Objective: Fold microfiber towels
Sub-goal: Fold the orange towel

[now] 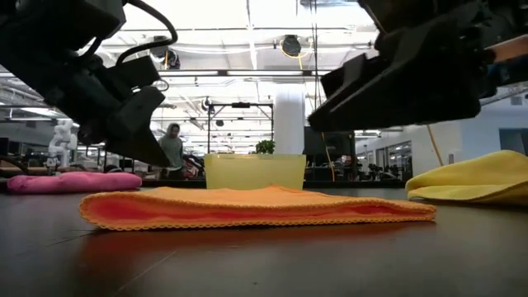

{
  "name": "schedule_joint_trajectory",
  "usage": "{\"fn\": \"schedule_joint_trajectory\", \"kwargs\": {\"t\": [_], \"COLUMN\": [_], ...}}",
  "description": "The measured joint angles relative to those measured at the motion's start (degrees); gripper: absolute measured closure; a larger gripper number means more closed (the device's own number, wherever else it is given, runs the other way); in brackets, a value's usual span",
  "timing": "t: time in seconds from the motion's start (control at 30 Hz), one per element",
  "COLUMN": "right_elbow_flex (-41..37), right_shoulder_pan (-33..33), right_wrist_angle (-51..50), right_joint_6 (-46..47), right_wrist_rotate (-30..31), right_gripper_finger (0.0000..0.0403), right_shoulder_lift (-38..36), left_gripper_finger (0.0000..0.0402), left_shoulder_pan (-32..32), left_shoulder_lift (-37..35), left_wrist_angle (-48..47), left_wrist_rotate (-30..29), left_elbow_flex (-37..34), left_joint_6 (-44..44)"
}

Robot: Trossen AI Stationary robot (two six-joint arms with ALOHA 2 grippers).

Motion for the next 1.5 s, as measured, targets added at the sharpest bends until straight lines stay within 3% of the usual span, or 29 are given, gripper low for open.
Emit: {"fn": "schedule_joint_trajectory", "kwargs": {"t": [0.23, 0.43, 0.67, 0.97, 1.13, 1.5], "right_elbow_flex": [6.83, 13.58, 16.50, 16.50, 16.31, 16.26], "right_shoulder_pan": [0.47, 1.31, -0.03, -1.13, 0.03, 3.37], "right_wrist_angle": [-2.41, -10.77, -19.13, -21.91, -25.75, -32.25], "right_joint_6": [-4.41, -10.15, -9.35, -7.68, -4.87, 6.52], "right_wrist_rotate": [0.00, 1.76, 4.52, 4.43, 3.51, -10.42], "right_gripper_finger": [0.0240, 0.0227, 0.0264, 0.0394, 0.0390, 0.0401], "right_shoulder_lift": [6.11, 10.10, 11.75, 11.30, 8.53, 0.14], "left_gripper_finger": [0.0396, 0.0386, 0.0394, 0.0382, 0.0397, 0.0395], "left_shoulder_pan": [0.18, 0.18, 0.98, 1.26, 1.28, 1.28], "left_shoulder_lift": [0.00, 1.46, 5.98, 7.54, 7.54, 10.00], "left_wrist_angle": [5.55, 13.79, 24.25, 26.29, 25.01, 22.74], "left_wrist_rotate": [-0.09, 1.12, 4.09, 5.76, 6.11, 7.28], "left_elbow_flex": [0.00, 0.00, 0.17, 0.04, 0.02, -0.01], "left_joint_6": [3.03, 8.10, 14.08, 16.60, 17.69, 16.87]}}
